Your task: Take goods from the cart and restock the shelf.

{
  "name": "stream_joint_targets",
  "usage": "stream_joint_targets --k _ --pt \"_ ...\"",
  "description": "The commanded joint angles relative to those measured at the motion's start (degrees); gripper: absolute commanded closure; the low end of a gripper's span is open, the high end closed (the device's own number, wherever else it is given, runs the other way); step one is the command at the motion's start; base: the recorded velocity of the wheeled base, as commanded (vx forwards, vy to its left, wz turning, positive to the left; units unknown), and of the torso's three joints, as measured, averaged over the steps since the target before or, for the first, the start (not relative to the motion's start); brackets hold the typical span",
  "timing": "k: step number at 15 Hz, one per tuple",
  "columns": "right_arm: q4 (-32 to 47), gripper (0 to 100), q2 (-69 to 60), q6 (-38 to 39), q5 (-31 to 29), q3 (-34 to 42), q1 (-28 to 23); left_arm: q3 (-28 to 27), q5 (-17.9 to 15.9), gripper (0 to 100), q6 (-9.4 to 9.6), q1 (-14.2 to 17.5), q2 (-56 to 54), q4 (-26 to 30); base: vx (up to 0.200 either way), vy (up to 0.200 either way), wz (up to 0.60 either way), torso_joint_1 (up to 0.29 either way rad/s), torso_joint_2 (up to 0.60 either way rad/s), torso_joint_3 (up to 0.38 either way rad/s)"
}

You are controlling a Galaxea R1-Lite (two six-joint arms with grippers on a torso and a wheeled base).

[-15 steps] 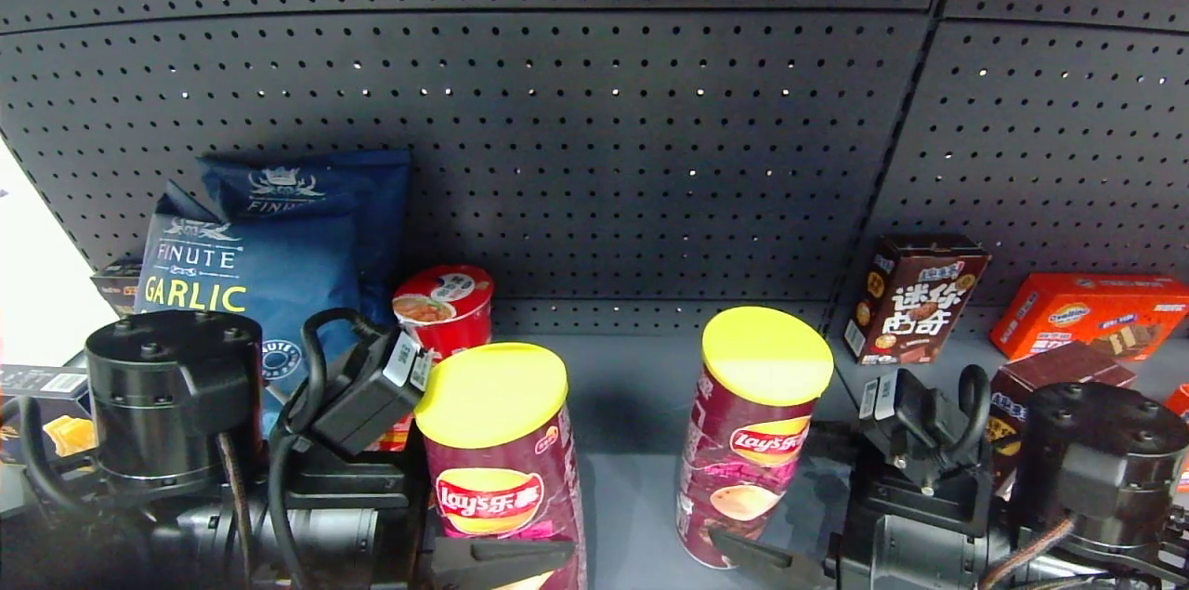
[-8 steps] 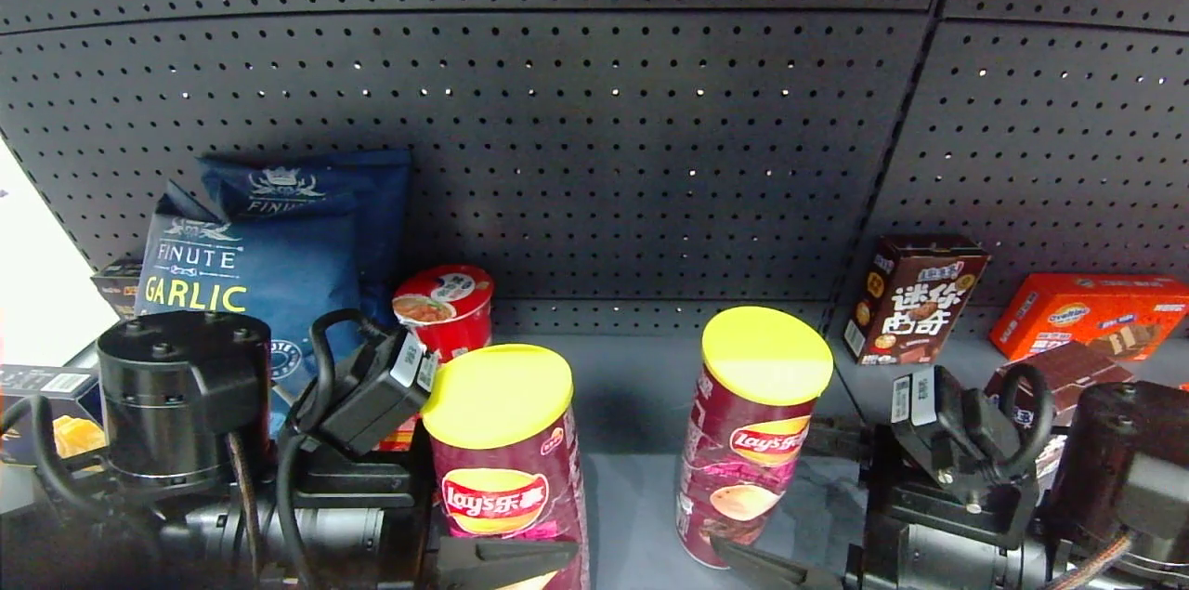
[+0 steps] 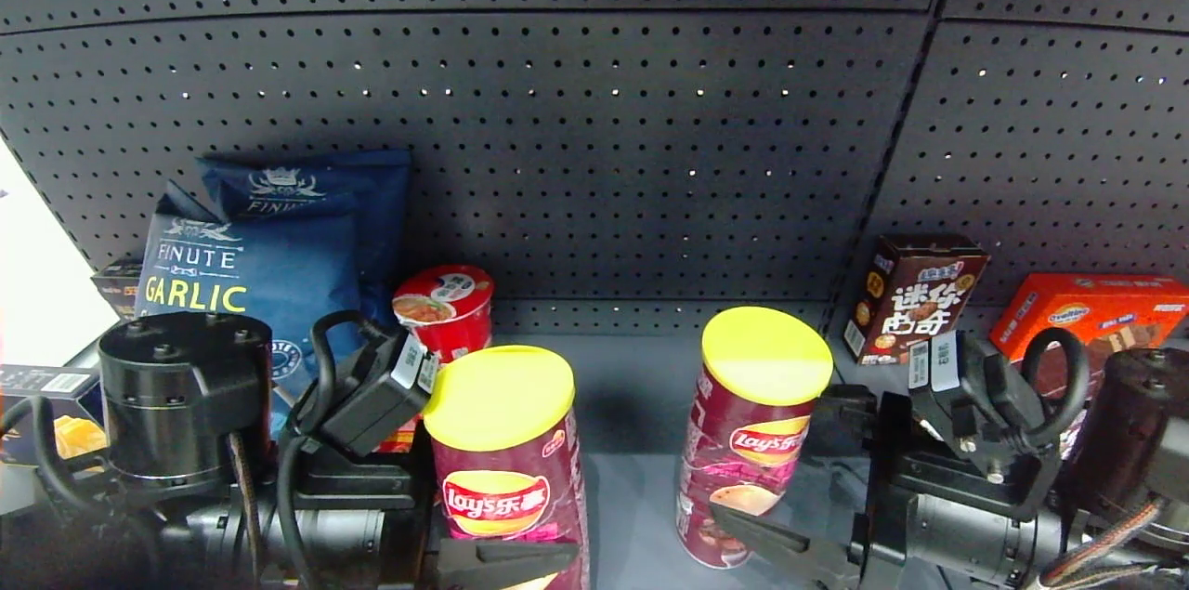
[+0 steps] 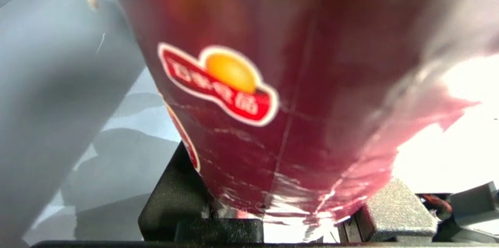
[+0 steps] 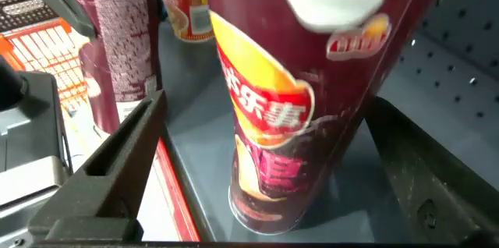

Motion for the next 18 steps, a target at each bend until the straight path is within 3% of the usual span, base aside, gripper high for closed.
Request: stream_joint_targets --k 1,5,11,14,16,18 --pt "1.62 0 -2.22 -0.12 0.01 -1.03 -0.05 -0.01 0.02 100 -0.01 -0.08 0.17 0.06 0.0 0.0 0.0 0.0 0.0 0.0" --pt "17.35 0 -10.31 -1.35 -0.07 -8.68 0.12 -0.01 0.02 100 -0.01 -0.34 0.61 -0.03 0.0 0.0 0.0 0.0 0.0 0.0" --pt "25.18 0 -18.75 -1.62 -0.25 -11.93 -0.05 0.17 0.02 100 0.08 -0.34 0.52 0.06 0.0 0.0 0.0 0.0 0.0 0.0" --pt "35.11 0 -25.6 -1.62 -6.75 -17.11 -0.05 0.08 0.02 100 0.08 -0.34 0.61 0.06 0.0 0.0 0.0 0.0 0.0 0.0" --pt "42.75 0 -29.38 -1.62 -14.31 -18.87 0.04 -0.01 0.02 100 0.08 -0.34 0.69 -0.03 0.0 0.0 0.0 0.0 0.0 0.0" --pt "45.74 0 -31.75 -1.09 -16.95 -18.78 0.04 -0.09 0.02 100 0.08 -0.34 0.87 -0.03 0.0 0.0 0.0 0.0 0.0 0.0"
